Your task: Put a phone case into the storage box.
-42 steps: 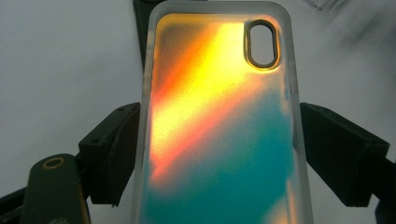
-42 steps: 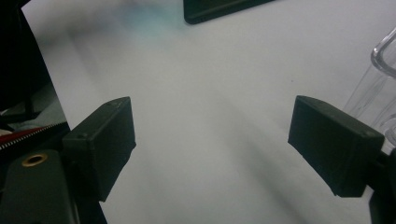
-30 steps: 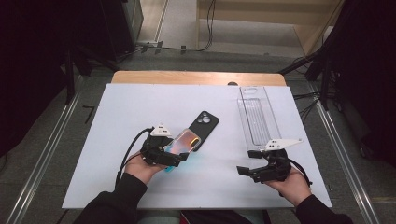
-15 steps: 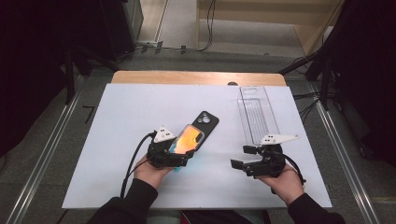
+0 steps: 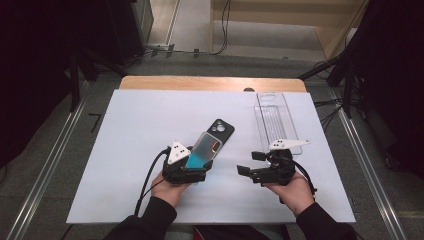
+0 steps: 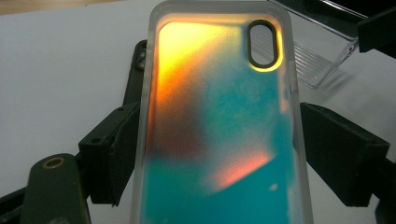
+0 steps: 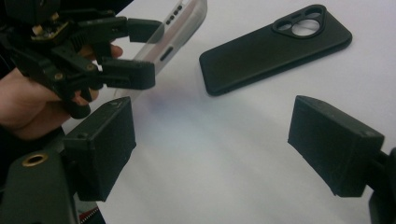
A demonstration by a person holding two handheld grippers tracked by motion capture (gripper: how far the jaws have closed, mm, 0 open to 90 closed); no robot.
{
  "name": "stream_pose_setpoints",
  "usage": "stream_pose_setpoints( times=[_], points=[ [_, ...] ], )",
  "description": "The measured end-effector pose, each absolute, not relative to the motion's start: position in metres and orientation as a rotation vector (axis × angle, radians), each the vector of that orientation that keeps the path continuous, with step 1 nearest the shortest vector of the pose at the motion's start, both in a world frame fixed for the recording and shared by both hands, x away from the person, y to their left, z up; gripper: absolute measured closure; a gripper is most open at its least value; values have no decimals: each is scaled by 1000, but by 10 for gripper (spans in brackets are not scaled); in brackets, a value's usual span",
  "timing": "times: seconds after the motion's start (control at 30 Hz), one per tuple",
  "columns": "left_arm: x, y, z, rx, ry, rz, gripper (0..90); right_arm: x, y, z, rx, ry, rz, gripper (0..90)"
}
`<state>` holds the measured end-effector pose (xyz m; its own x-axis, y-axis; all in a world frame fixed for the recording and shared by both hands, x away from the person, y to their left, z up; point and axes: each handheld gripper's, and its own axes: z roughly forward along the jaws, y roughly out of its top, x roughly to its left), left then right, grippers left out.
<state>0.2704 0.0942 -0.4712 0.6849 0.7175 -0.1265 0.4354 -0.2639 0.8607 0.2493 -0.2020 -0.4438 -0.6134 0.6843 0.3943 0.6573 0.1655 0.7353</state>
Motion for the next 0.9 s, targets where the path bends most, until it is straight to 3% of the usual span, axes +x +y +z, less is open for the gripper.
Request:
stream_pose_setpoints(
  times=[0.57, 0.9],
  points=[
    [259, 86, -483, 1796, 878, 442, 169, 264, -181, -438, 1422, 2307, 1584, 139],
    [256, 82, -488, 1773, 877, 411, 169, 273, -168, -436, 1441, 2289, 1621, 142]
  ],
)
